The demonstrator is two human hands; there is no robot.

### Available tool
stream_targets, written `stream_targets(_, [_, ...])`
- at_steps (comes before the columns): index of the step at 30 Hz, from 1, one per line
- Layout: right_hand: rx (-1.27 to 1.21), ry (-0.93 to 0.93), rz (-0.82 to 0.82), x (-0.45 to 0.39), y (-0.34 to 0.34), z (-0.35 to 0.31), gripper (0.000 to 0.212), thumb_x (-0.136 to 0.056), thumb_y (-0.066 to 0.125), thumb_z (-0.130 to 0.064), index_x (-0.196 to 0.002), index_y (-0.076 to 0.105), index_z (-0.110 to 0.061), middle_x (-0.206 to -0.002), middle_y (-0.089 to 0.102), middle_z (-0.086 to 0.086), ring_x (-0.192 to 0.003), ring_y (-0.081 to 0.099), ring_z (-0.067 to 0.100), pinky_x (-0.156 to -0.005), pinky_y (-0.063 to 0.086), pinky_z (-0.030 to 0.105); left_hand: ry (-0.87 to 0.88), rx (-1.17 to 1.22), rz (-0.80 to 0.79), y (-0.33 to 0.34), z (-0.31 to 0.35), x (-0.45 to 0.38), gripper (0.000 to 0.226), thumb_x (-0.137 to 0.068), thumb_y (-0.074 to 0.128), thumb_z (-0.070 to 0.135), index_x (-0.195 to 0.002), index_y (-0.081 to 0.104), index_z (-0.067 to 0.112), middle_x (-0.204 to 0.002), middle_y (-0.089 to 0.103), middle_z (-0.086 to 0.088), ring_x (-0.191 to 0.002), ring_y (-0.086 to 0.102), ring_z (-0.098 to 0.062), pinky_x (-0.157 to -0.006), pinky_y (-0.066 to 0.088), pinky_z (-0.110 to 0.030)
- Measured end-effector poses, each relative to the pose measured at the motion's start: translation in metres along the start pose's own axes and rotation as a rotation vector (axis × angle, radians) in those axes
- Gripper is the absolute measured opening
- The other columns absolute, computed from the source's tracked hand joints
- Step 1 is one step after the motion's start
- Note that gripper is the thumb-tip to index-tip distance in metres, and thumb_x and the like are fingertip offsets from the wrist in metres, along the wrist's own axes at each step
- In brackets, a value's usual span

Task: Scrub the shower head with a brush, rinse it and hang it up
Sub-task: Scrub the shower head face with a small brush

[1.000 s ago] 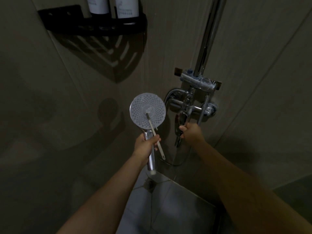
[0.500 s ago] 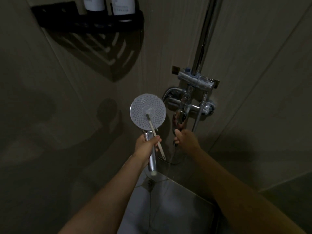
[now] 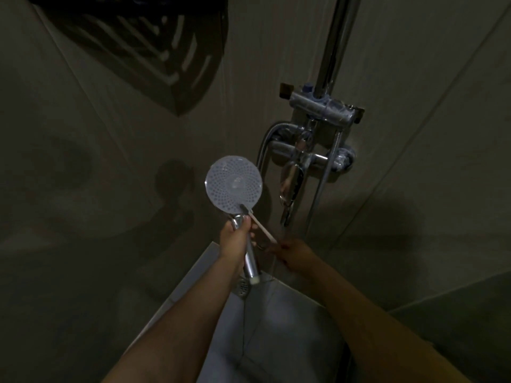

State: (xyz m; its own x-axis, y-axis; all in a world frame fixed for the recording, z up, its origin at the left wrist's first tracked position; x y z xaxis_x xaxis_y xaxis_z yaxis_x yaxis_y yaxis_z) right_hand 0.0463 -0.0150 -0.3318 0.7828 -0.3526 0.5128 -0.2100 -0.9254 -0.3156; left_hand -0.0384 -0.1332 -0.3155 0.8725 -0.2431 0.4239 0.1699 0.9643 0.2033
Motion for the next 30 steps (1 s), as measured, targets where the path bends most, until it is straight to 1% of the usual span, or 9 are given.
stream_targets(4, [0.086, 0.049, -0.017, 0.000, -0.014, 0.034, 0.026, -0.095, 0.053, -0.018, -0.070, 0.062, -0.021, -0.038, 0.049, -0.007, -0.029, 0.043, -0.007, -0.036, 0.030, 0.004, 0.014, -0.126, 0.025, -0.008, -0.007, -0.004, 0.017, -0.087, 0.059, 0.006, -0.073, 0.053, 0.015, -0.063, 0.054, -0.005, -0.048, 0.049, -0.009, -0.040, 0.041, -0.016])
stream_targets(7, [-0.037, 0.109, 0.042, 0.000, -0.023, 0.056, 0.017, -0.095, 0.051, -0.016, -0.095, 0.067, -0.014, -0.052, 0.045, -0.004, -0.033, 0.046, 0.001, -0.036, 0.031, 0.007, 0.007, -0.167, 0.037, -0.012, -0.020, -0.002, 0.021, -0.087, 0.057, 0.003, -0.071, 0.049, 0.013, -0.060, 0.050, -0.007, -0.040, 0.048, -0.006, -0.038, 0.040, -0.015])
stream_targets(8, [-0.120, 0.135, 0.083, 0.000, -0.028, 0.066, 0.020, -0.096, 0.048, -0.015, -0.101, 0.067, -0.011, -0.054, 0.040, -0.001, -0.035, 0.040, 0.004, -0.036, 0.030, 0.011, 0.002, -0.146, 0.045, -0.013, -0.021, -0.003, 0.022, -0.088, 0.056, 0.003, -0.070, 0.048, 0.012, -0.059, 0.049, -0.007, -0.036, 0.047, -0.003, -0.037, 0.040, -0.016])
stream_targets(12, [-0.132, 0.309, 0.074, 0.003, -0.043, 0.101, 0.028, -0.096, 0.040, -0.009, -0.079, 0.062, -0.014, -0.051, 0.028, 0.002, -0.042, 0.024, 0.011, -0.036, 0.019, 0.017, -0.011, -0.026, 0.099, -0.023, -0.014, -0.009, 0.023, -0.090, 0.051, 0.001, -0.070, 0.047, 0.011, -0.061, 0.047, -0.007, -0.033, 0.046, -0.001, -0.036, 0.040, -0.015])
stream_targets(16, [0.103, 0.368, -0.001, -0.005, -0.041, 0.107, 0.029, -0.095, 0.042, -0.006, -0.069, 0.053, -0.015, -0.058, 0.040, 0.006, -0.049, 0.036, 0.015, -0.043, 0.029, 0.021, -0.014, -0.061, 0.084, -0.024, -0.012, -0.010, 0.022, -0.090, 0.052, 0.002, -0.071, 0.048, 0.012, -0.062, 0.048, -0.006, -0.043, 0.047, -0.009, -0.038, 0.042, -0.017])
stream_targets(20, [0.154, 0.374, 0.003, -0.016, -0.038, 0.098, 0.027, -0.095, 0.042, -0.005, -0.072, 0.053, -0.013, -0.065, 0.043, 0.007, -0.054, 0.039, 0.016, -0.046, 0.033, 0.024, -0.003, -0.062, 0.069, -0.019, -0.011, -0.013, 0.023, -0.089, 0.054, 0.002, -0.069, 0.048, 0.011, -0.060, 0.046, -0.008, -0.033, 0.045, -0.002, -0.035, 0.039, -0.016])
stream_targets(23, [0.111, 0.372, -0.016, -0.020, -0.036, 0.087, 0.022, -0.094, 0.043, -0.002, -0.079, 0.057, -0.012, -0.065, 0.046, 0.007, -0.052, 0.040, 0.016, -0.045, 0.034, 0.023, 0.000, -0.054, 0.066, -0.019, -0.008, -0.015, 0.023, -0.089, 0.054, 0.002, -0.069, 0.047, 0.011, -0.060, 0.047, -0.008, -0.034, 0.045, -0.002, -0.036, 0.039, -0.017])
stream_targets(26, [-0.031, 0.429, 0.025, -0.016, -0.037, 0.086, 0.021, -0.093, 0.043, -0.004, -0.076, 0.054, -0.009, -0.057, 0.038, 0.007, -0.045, 0.030, 0.014, -0.040, 0.024, 0.019, -0.007, -0.052, 0.061, -0.021, -0.006, -0.015, 0.024, -0.090, 0.053, 0.002, -0.069, 0.047, 0.011, -0.060, 0.046, -0.007, -0.037, 0.045, -0.006, -0.037, 0.039, -0.018])
stream_targets(30, [-0.118, 0.466, 0.091, -0.012, -0.040, 0.085, 0.026, -0.092, 0.043, -0.007, -0.067, 0.046, -0.010, -0.055, 0.035, 0.006, -0.045, 0.027, 0.014, -0.039, 0.021, 0.017, -0.020, -0.043, 0.050, -0.022, -0.002, -0.013, 0.022, -0.090, 0.052, 0.002, -0.071, 0.048, 0.011, -0.061, 0.047, -0.007, -0.036, 0.045, -0.004, -0.038, 0.040, -0.018])
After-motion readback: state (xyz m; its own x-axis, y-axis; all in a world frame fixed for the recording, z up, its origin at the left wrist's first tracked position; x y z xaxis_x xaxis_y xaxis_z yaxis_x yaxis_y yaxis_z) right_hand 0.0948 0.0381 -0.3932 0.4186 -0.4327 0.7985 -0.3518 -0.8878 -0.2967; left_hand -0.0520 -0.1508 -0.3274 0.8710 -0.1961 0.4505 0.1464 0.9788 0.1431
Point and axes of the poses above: each hand's wrist, its own x-axis away from the middle knuckle, its own y-axis out of the palm, z = x × y, the point moved 7 cm from there along -x, towards the middle knuckle
